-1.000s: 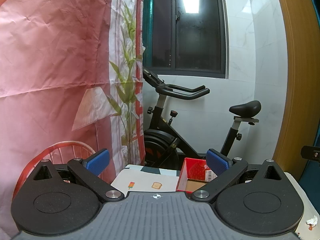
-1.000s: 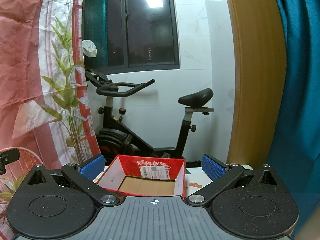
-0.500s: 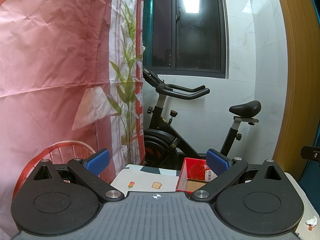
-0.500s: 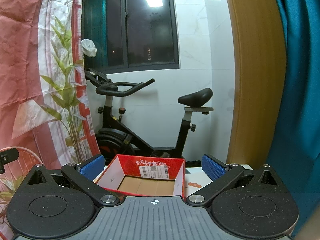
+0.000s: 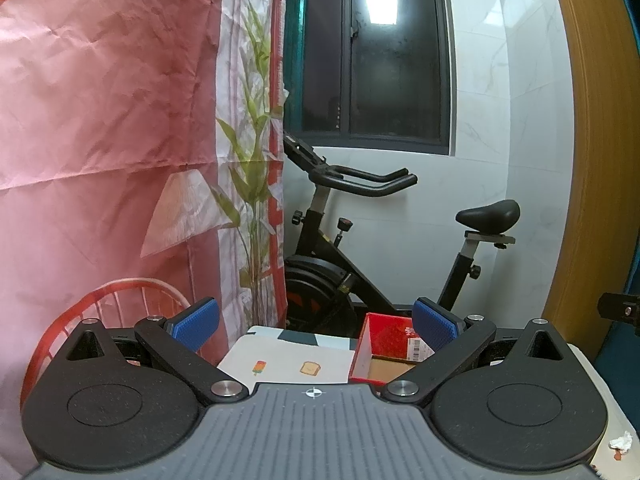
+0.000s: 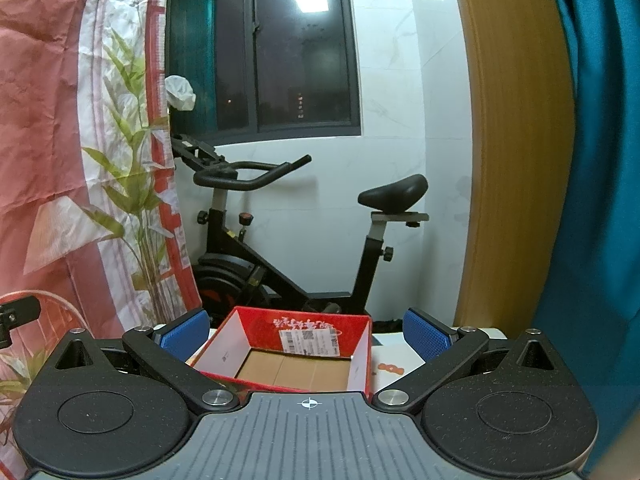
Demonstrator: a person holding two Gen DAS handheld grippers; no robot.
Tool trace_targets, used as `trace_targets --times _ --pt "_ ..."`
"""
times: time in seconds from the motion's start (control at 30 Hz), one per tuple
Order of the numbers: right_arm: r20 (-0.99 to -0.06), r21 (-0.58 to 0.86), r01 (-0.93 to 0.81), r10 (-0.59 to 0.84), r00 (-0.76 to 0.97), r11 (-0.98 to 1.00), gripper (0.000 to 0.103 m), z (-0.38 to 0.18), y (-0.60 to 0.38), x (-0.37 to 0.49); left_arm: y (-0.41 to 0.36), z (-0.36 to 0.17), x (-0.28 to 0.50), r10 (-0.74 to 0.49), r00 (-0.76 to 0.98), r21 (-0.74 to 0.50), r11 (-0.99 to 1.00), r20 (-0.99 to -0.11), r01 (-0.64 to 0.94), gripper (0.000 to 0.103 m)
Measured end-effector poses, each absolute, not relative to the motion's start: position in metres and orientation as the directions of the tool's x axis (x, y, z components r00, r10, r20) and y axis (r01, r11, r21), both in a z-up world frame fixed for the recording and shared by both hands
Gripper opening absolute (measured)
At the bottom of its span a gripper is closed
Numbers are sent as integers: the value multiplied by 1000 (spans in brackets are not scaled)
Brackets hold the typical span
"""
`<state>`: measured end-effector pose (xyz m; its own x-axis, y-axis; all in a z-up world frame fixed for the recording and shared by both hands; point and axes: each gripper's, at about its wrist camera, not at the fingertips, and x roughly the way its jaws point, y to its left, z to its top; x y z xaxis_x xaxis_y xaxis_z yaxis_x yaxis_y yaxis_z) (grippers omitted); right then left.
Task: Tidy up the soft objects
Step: 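Lower the left gripper onto the clear plastic bag and grasp it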
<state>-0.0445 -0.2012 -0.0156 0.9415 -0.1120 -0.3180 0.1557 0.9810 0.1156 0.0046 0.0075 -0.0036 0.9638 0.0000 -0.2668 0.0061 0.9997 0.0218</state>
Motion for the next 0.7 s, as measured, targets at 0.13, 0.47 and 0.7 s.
trace_targets --times 0.13,0.47,0.7 --pt "-320 116 156 -112 941 981 103 -16 -201 -44 7 -6 5 -4 962 22 1000 -273 10 103" --pt "-271 189 81 -27 962 979 103 -42 -206 -34 8 -20 15 -11 952 15 1000 -305 16 103" --pt "-283 234 58 11 959 971 103 -112 -204 -11 15 -63 36 -3 926 3 1000 -378 4 103"
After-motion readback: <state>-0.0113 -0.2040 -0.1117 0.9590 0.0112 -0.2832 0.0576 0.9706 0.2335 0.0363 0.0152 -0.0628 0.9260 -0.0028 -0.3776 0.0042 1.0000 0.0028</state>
